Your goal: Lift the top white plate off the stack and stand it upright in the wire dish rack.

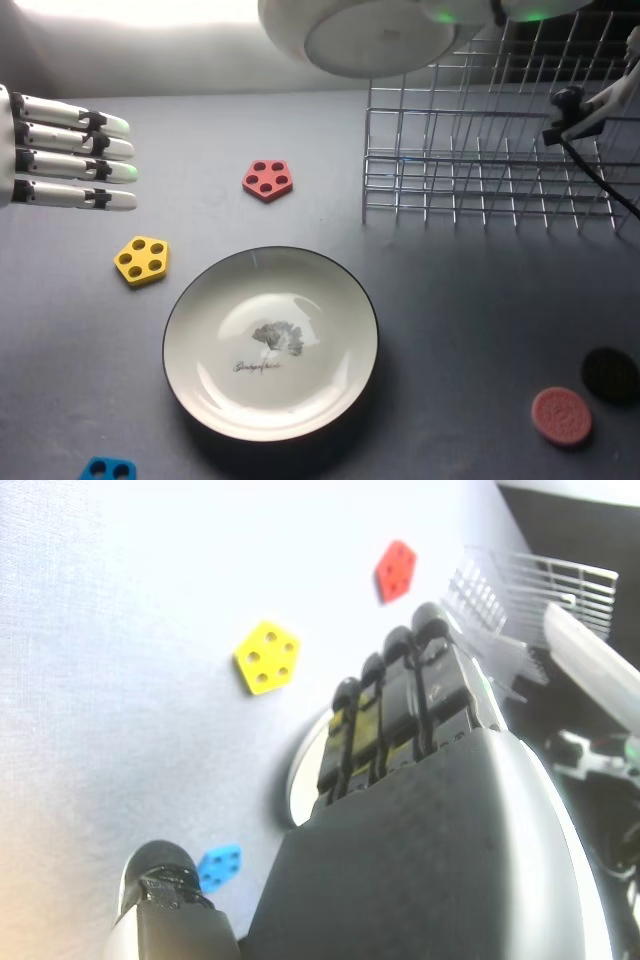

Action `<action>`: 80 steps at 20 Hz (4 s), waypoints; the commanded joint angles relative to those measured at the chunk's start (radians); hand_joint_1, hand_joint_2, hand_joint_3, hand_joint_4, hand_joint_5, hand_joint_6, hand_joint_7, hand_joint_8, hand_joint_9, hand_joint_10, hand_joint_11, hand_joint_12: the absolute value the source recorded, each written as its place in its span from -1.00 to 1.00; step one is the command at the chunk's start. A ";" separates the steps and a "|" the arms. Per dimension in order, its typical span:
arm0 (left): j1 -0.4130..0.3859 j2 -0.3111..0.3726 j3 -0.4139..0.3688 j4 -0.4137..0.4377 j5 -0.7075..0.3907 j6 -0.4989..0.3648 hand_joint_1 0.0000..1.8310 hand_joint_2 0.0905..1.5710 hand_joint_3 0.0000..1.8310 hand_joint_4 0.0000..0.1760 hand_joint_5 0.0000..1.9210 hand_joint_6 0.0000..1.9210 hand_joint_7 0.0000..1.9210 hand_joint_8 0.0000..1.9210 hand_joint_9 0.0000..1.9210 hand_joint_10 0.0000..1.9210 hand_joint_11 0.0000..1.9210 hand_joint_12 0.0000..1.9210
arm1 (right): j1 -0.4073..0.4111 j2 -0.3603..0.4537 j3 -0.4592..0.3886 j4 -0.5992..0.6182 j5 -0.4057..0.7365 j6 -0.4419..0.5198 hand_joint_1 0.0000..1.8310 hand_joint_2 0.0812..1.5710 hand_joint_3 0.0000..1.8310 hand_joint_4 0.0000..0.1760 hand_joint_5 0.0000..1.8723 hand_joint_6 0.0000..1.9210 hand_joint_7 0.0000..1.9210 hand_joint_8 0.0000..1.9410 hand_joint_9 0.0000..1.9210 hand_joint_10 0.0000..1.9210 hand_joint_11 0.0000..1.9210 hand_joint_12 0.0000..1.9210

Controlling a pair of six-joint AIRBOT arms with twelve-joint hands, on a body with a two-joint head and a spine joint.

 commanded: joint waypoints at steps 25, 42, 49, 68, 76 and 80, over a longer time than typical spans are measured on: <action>-0.022 0.006 0.001 -0.065 -0.034 0.002 -0.97 0.06 -1.00 -1.00 -0.95 -1.00 -0.94 -1.00 -0.93 -1.00 -0.92 -0.92 | -0.056 0.035 0.049 0.163 0.068 0.156 0.63 0.36 -1.00 -1.00 -0.04 0.17 0.06 -0.26 -0.01 -0.05 -0.04 0.47; -0.023 0.003 0.001 -0.064 -0.042 0.002 -0.94 0.05 -1.00 -1.00 -0.98 -1.00 -0.97 -1.00 -0.96 -1.00 -0.93 -0.93 | -0.080 0.041 0.089 0.114 0.065 0.242 0.63 0.30 -1.00 -1.00 0.02 0.04 0.20 -0.49 0.09 -0.20 0.05 0.35; -0.023 0.003 0.001 -0.064 -0.043 0.002 -0.92 0.04 -1.00 -1.00 -0.95 -1.00 -0.94 -1.00 -0.94 -1.00 -0.89 -0.92 | -0.130 0.041 0.135 0.063 0.105 0.343 0.63 0.32 -1.00 -1.00 0.00 0.08 0.15 -0.41 0.08 -0.17 0.02 0.40; -0.023 0.003 0.001 -0.064 -0.047 0.002 -0.95 0.05 -1.00 -1.00 -0.97 -1.00 -0.96 -1.00 -0.95 -1.00 -0.93 -0.94 | -0.172 0.041 0.185 -0.077 0.177 0.425 0.63 0.33 -1.00 -1.00 -0.02 0.09 0.14 -0.36 0.05 -0.14 -0.02 0.46; -0.023 0.002 0.001 -0.064 -0.048 0.002 -0.96 0.06 -1.00 -1.00 -0.98 -1.00 -0.97 -1.00 -0.96 -1.00 -0.93 -0.94 | -0.185 0.041 0.196 -0.089 0.187 0.431 0.63 0.32 -1.00 -1.00 -0.01 0.06 0.12 -0.32 0.08 -0.18 0.00 0.44; -0.023 0.002 0.001 -0.063 -0.049 0.002 -0.95 0.06 -1.00 -1.00 -0.97 -0.99 -0.96 -0.99 -0.95 -0.99 -0.92 -0.94 | -0.195 0.041 0.210 -0.091 0.192 0.431 0.63 0.35 -1.00 -1.00 -0.03 0.11 0.05 -0.24 0.02 -0.06 -0.02 0.47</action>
